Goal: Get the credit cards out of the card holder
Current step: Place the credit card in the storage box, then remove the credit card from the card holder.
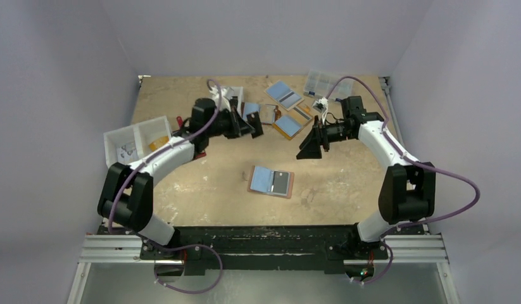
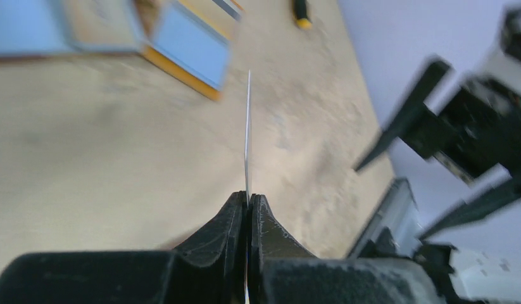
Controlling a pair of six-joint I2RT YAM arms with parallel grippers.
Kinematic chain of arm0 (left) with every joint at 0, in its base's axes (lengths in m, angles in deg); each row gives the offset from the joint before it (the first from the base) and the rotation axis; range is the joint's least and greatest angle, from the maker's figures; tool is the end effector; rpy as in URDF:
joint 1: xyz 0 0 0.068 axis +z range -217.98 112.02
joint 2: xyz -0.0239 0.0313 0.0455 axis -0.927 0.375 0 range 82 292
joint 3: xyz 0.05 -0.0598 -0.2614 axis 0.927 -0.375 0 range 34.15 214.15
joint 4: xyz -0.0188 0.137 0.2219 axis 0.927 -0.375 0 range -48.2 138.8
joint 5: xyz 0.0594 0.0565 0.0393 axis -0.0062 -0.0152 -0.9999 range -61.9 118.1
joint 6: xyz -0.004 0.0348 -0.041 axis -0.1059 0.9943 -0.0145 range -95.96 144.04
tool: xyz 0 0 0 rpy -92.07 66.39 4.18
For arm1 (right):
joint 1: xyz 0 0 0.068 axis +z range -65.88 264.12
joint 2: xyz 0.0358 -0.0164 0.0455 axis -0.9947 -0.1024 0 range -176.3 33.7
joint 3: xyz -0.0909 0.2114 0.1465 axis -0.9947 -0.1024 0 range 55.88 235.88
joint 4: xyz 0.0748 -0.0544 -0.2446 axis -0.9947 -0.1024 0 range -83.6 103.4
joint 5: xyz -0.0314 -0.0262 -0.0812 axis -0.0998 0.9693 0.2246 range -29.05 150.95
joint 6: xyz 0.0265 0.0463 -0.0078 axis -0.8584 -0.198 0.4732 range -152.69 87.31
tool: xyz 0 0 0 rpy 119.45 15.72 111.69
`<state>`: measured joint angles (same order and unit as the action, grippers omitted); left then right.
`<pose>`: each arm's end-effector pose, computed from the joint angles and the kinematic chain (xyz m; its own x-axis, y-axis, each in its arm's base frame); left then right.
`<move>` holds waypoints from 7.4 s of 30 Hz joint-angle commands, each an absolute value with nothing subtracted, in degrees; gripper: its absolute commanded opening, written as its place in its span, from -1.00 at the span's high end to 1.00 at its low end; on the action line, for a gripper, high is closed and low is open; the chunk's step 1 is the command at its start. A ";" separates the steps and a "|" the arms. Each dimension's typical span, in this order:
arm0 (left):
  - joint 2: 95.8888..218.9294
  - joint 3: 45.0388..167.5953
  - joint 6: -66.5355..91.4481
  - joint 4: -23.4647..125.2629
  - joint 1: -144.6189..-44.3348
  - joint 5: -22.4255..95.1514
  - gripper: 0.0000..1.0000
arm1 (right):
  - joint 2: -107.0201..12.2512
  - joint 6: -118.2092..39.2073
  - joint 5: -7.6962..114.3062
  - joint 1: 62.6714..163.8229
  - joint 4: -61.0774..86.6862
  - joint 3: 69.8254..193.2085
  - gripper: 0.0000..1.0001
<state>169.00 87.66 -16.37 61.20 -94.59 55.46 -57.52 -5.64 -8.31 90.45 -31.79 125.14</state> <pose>0.2986 -0.1679 0.2540 -0.7513 -0.2675 -0.6033 0.3864 0.5628 -0.7307 0.3034 0.0672 0.2616 -0.6339 -0.2324 -0.7377 -0.7727 0.2317 0.5910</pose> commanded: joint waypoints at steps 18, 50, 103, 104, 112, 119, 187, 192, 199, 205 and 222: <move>211.23 156.99 15.07 14.58 -78.80 41.93 1.00 | -46.06 -4.19 -2.95 88.84 -25.13 115.90 -0.83; 191.48 145.84 8.54 23.64 -78.71 22.60 -0.11 | -44.76 -2.98 -0.54 88.14 -26.51 115.64 -0.83; 129.14 74.13 -12.05 25.12 -76.33 56.34 -0.98 | -34.40 11.55 8.12 77.30 -43.35 117.93 -0.86; 129.26 74.21 -11.86 24.73 -76.33 56.54 -0.97 | -34.81 11.67 8.12 76.84 -43.70 118.13 -0.86; 129.90 73.46 -10.00 21.75 -76.75 57.26 -0.96 | -36.66 12.68 8.27 72.04 -45.27 118.73 -0.86; 128.62 70.94 -13.37 23.58 -77.16 60.26 -0.93 | -37.08 12.42 6.99 70.77 -45.41 118.23 -0.97; 120.76 68.12 -12.91 16.63 -87.80 54.82 -0.95 | -30.98 27.68 3.76 48.61 -59.78 116.71 -0.98; 124.25 69.24 -16.11 20.20 -87.84 53.59 -0.94 | -30.25 32.57 2.91 49.14 -61.02 115.68 -0.97; 133.81 74.21 -18.67 25.32 -89.00 51.01 -0.79 | -39.98 31.48 3.40 66.78 -56.94 118.88 -0.98; 146.17 82.78 -21.35 29.69 -102.25 40.13 -0.59 | -45.82 10.52 5.26 82.95 -37.57 119.06 -0.79; 172.86 84.80 -24.91 52.21 -113.15 34.57 -0.18 | -58.93 -54.09 2.52 93.09 9.41 100.06 0.78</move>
